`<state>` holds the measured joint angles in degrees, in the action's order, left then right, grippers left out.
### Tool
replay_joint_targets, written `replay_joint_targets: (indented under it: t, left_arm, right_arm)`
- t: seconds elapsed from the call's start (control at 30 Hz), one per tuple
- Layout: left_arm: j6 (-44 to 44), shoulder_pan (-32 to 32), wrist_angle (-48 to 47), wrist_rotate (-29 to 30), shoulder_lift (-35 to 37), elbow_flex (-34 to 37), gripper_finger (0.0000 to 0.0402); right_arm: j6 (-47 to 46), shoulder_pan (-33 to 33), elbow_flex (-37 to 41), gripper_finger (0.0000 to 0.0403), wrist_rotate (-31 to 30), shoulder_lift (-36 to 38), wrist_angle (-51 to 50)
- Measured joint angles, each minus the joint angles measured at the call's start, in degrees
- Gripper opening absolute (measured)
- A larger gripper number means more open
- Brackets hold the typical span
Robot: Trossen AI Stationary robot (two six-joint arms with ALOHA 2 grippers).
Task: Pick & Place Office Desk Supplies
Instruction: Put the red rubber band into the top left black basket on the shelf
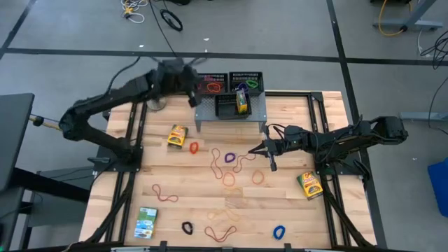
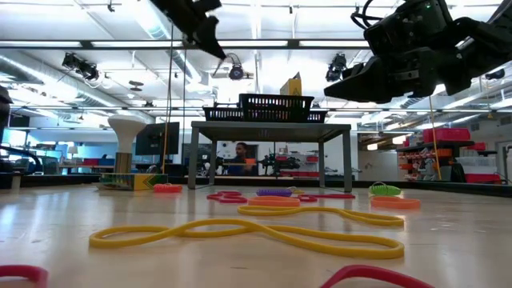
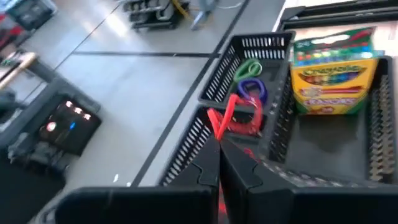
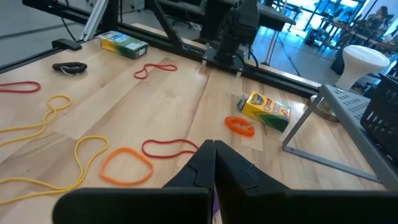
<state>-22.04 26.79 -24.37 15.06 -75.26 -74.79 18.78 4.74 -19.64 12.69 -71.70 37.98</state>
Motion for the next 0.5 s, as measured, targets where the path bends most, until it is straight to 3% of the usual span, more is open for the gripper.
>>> replay_joint_targets:
  t: [0.13,0.5]
  left_arm:
    - [-7.0,5.32,0.36,-7.68,-4.52,-1.77,0.0005]
    - [-25.48,10.12,4.38,-16.12,-14.5,-2.55,0.0005]
  right_arm:
    - [0.17,0.02,0.0,0.0007,-0.11,0.0,0.09]
    - [0.18,0.02,0.0,0.0007,-0.11,0.0,0.44]
